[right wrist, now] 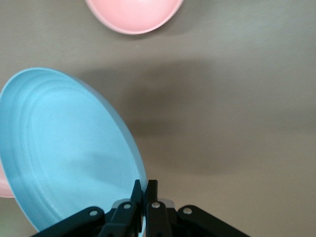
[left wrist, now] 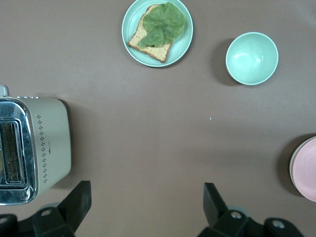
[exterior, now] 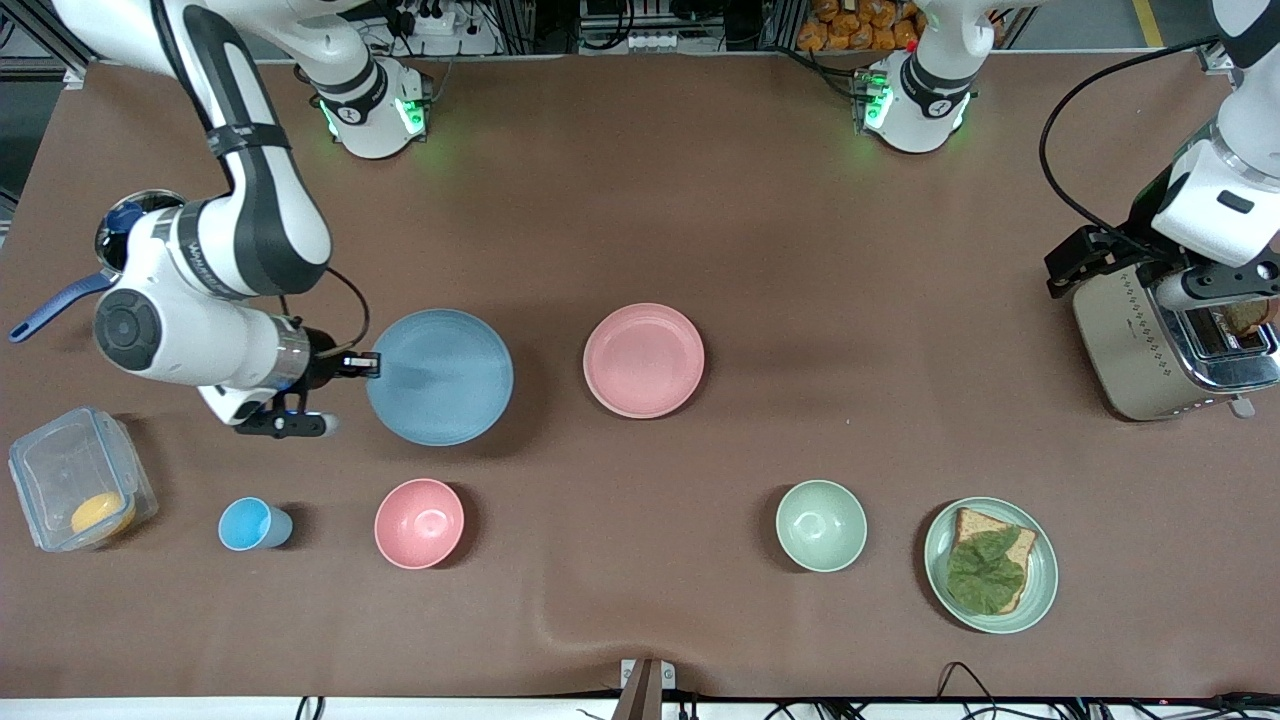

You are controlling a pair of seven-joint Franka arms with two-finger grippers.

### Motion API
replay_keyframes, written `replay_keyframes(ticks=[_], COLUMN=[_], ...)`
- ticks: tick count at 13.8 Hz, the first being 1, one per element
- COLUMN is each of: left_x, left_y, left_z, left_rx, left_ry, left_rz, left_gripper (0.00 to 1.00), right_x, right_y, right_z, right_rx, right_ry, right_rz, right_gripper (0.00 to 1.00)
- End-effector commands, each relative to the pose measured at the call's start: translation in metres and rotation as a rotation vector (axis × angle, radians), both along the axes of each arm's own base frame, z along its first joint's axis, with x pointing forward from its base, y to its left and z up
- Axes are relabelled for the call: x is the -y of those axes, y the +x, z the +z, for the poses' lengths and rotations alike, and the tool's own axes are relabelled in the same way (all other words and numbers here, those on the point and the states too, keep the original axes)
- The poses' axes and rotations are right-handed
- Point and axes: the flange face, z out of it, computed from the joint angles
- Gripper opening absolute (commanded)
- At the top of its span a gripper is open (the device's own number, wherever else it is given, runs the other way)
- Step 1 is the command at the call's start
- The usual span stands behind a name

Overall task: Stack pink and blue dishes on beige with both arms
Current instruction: 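Carry the blue plate with the right gripper over the pink plate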

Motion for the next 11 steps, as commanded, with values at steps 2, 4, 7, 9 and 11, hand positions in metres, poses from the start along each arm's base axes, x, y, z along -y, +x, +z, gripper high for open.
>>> replay_keyframes(ticks=[2, 4, 7, 9, 11], left_x=[-0.004, -0.013, -0.017, -0.017, -0.017], left_y=[-0.005, -0.002, -0.004, -0.004, -0.005], left_z=[0.003, 0.006, 0.011, 0.011, 0.012], left_rx=[-0.043, -0.038, -0.047, -0.049, -0.056], left_ry=[-0.022, -0.022, -0.022, -0.024, -0.022], left_rz=[-0.009, 0.000, -0.027, -0.025, -0.025], left_gripper=[1.00, 1.00, 1.00, 1.00, 1.00], right_x=[-0.040, -0.060, -0.111, -0.158, -0.185], right_y=[-0.008, -0.008, -0.015, -0.027, -0.035], right_z=[-0.009, -0.032, -0.063, -0.073, -0.083], right_rx=[-0.056, -0.134, -0.143, -0.128, -0.122], right_ry=[0.041, 0.114, 0.100, 0.082, 0.071], right_rz=[-0.095, -0.256, -0.381, -0.445, -0.470], right_gripper=[0.00, 0.00, 0.00, 0.00, 0.00])
